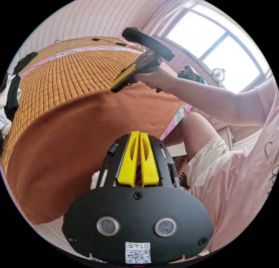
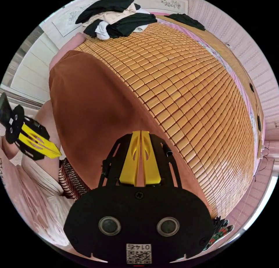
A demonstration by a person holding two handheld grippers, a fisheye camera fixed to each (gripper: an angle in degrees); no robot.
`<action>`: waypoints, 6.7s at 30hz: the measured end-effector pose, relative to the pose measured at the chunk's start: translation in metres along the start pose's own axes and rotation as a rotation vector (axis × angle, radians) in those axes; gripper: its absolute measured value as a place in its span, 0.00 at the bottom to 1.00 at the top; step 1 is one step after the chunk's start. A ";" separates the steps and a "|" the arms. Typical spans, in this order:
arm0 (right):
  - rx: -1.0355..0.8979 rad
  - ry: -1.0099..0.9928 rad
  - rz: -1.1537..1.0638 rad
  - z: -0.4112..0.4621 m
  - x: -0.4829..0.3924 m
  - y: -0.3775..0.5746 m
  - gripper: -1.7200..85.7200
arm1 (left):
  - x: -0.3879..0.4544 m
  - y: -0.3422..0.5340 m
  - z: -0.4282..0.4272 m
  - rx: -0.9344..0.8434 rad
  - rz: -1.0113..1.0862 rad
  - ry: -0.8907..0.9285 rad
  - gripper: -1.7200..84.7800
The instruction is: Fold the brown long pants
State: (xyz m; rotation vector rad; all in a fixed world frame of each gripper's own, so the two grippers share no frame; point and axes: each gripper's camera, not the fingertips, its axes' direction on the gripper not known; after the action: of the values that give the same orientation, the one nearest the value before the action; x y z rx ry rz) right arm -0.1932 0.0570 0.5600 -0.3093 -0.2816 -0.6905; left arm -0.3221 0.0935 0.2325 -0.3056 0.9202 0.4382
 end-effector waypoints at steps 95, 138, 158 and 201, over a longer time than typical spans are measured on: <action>0.266 -0.251 0.159 -0.335 0.077 0.316 0.12 | -0.093 -0.038 0.134 0.076 -0.433 0.056 0.01; 0.108 -0.214 -0.093 -0.173 0.212 0.119 0.02 | -0.004 -0.074 0.197 -0.114 -0.168 -0.129 0.01; 0.084 -0.312 -0.137 -0.111 0.255 0.108 0.15 | -0.016 -0.069 0.194 -0.139 -0.260 -0.064 0.12; 0.048 -0.470 -0.305 -0.019 0.152 -0.033 0.22 | -0.091 0.062 -0.019 0.130 -0.318 -0.099 0.14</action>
State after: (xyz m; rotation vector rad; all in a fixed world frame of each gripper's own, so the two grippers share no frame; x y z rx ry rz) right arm -0.0999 -0.0616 0.6027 -0.3859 -0.8035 -0.9055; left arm -0.4139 0.1182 0.2917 -0.3028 0.7825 0.0991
